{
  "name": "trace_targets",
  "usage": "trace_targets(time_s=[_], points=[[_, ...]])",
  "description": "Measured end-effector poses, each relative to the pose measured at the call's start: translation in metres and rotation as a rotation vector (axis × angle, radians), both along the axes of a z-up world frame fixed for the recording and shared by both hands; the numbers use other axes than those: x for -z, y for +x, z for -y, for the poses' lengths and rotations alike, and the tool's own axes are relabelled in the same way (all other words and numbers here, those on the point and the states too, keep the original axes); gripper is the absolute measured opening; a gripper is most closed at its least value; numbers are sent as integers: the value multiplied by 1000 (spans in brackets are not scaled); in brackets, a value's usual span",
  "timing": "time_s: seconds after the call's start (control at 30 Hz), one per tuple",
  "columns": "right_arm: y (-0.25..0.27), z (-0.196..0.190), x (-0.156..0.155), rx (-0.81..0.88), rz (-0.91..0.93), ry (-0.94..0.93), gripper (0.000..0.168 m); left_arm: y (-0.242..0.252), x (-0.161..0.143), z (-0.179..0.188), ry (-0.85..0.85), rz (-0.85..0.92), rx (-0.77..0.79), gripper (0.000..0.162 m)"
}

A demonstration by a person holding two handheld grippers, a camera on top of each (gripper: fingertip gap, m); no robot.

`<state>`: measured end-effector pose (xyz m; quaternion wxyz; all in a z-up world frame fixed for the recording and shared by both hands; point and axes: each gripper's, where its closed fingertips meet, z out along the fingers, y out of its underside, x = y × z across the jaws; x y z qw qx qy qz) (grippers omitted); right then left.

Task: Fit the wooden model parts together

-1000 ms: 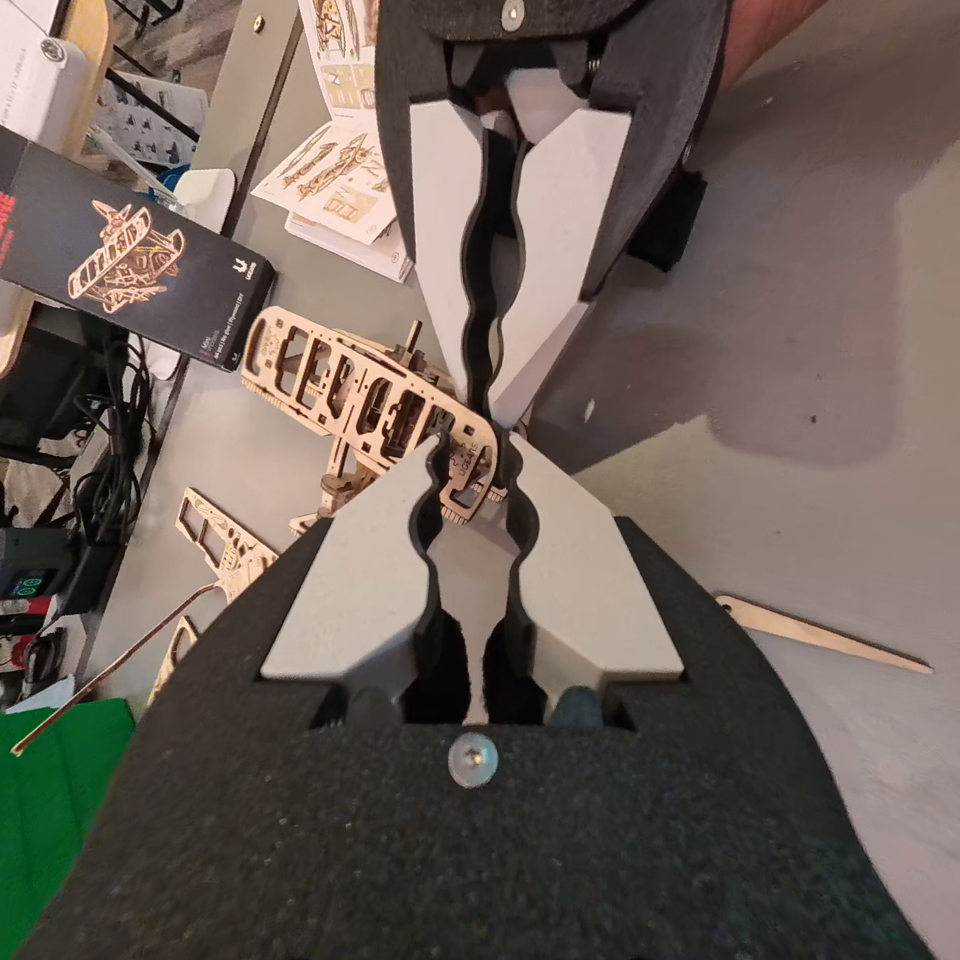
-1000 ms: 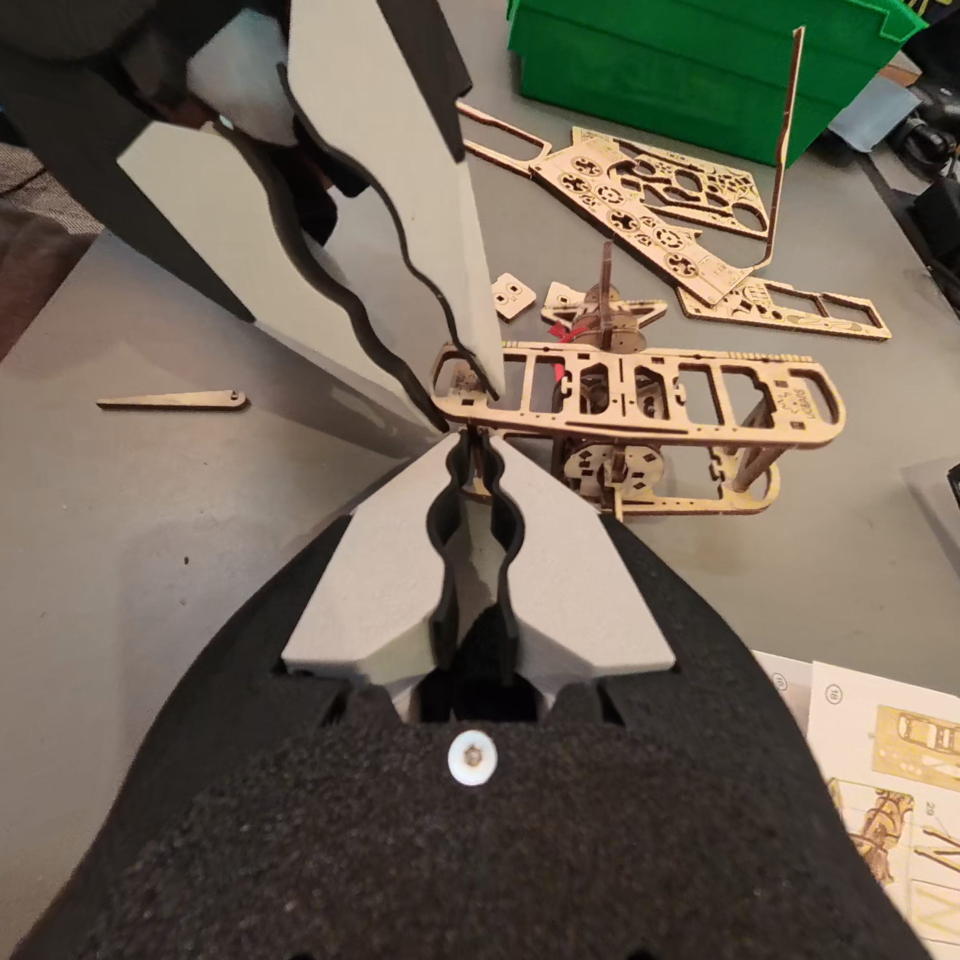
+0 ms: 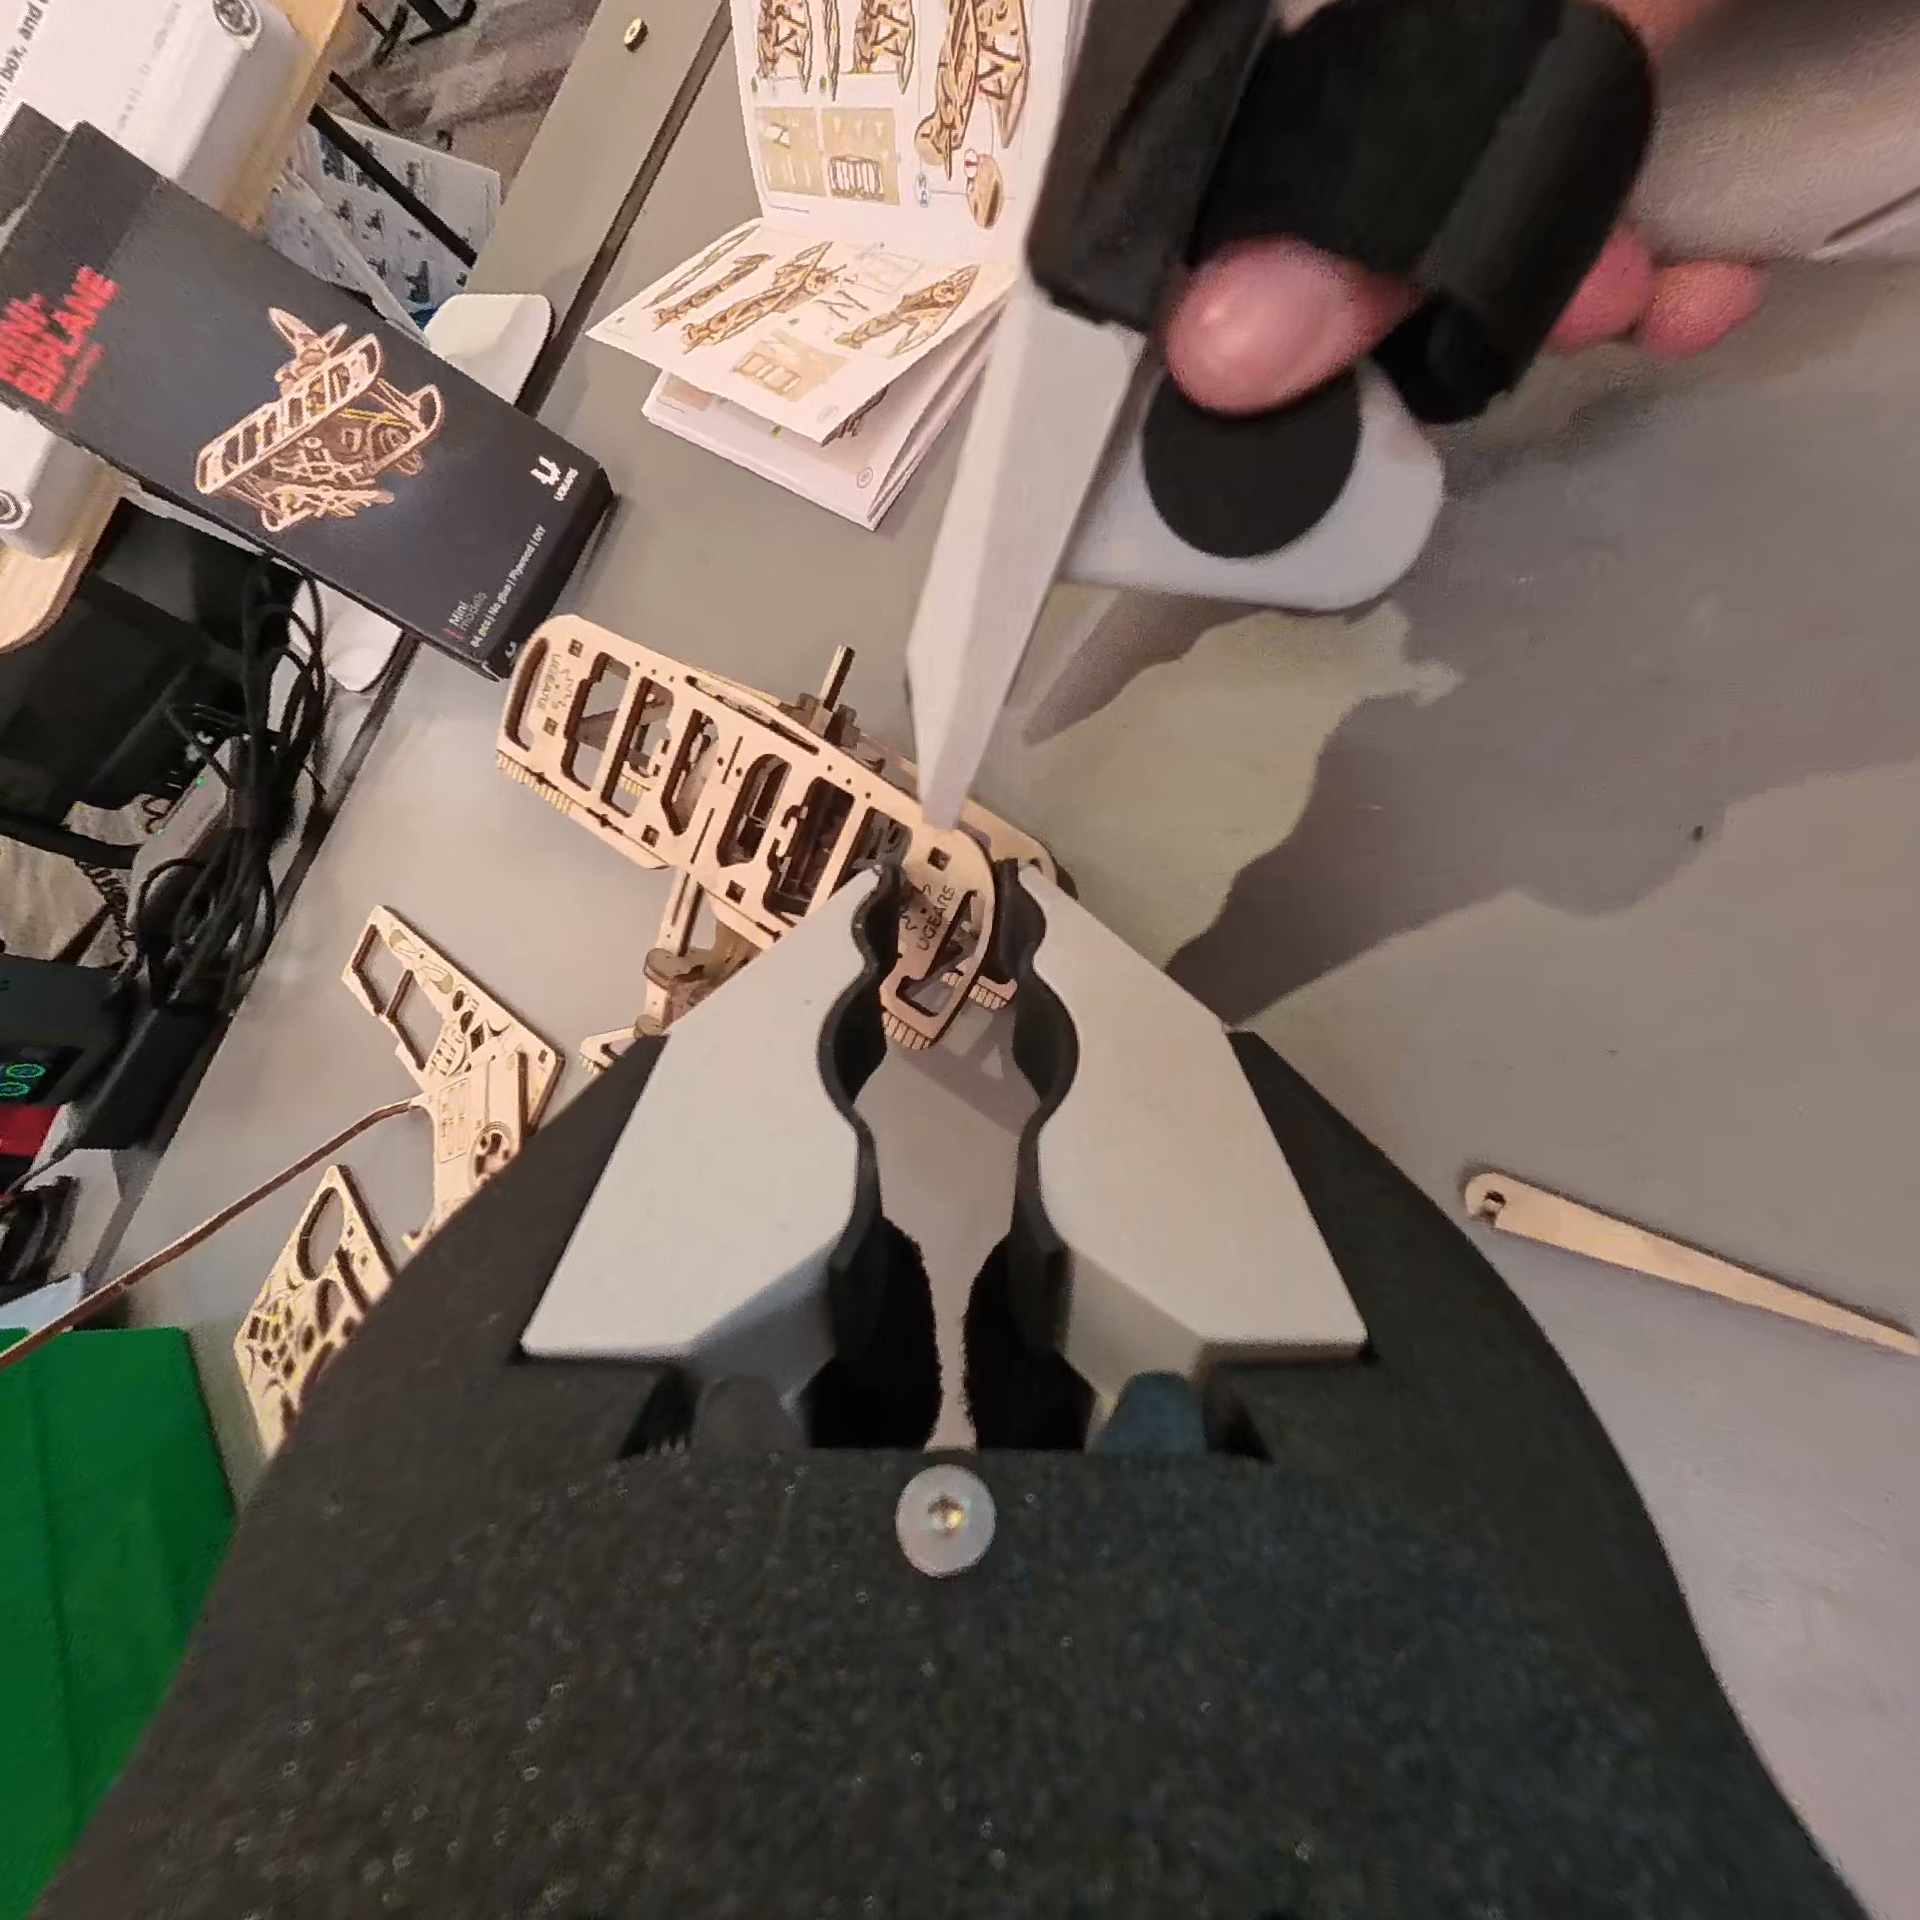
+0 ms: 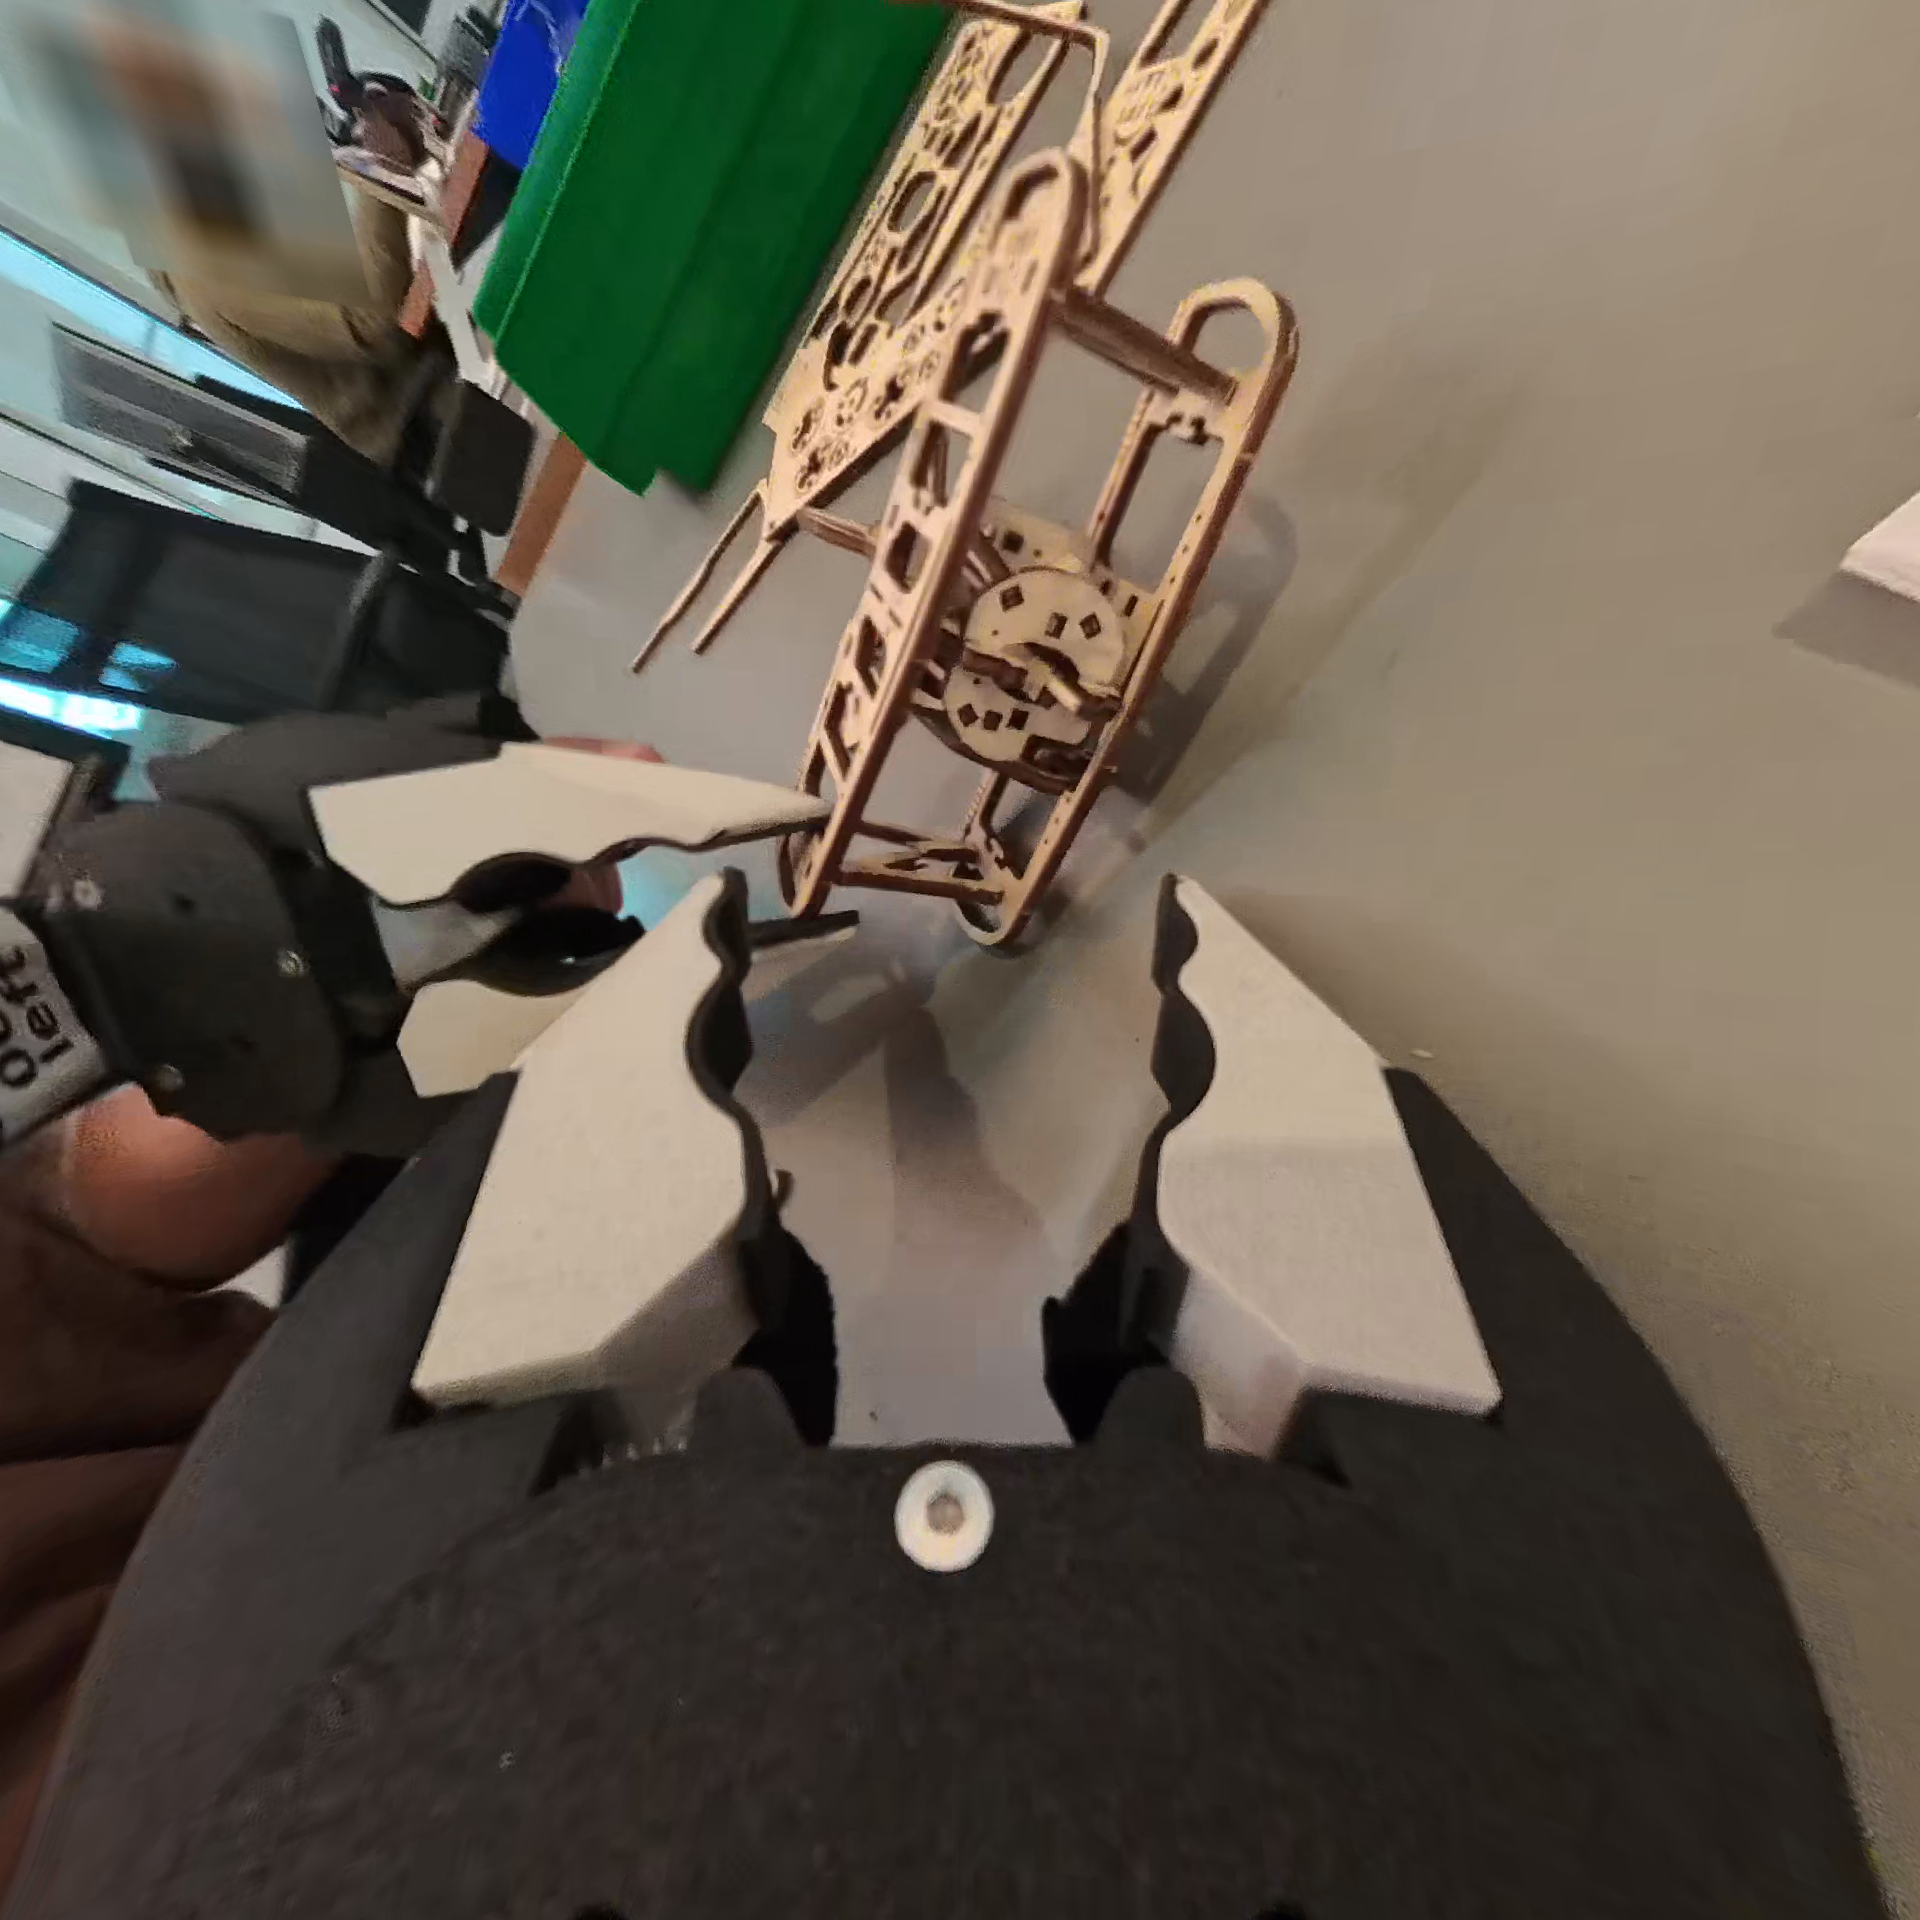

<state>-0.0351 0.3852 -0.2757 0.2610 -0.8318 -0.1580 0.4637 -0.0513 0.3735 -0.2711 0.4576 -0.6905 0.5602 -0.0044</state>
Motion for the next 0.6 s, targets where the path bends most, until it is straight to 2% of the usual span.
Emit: trace_targets(time_s=[0.13,0.47,0.6], points=[[-9,-5,3,-31,-75,-56,76,1,0,1,15,-1,10,16],[-24,0,8,-137,-38,-103,70,-4,-1,1,-53,99,-3,16],[-34,-1,10,-142,-77,-154,56,-9,-1,0,-101,156,-18,17]])
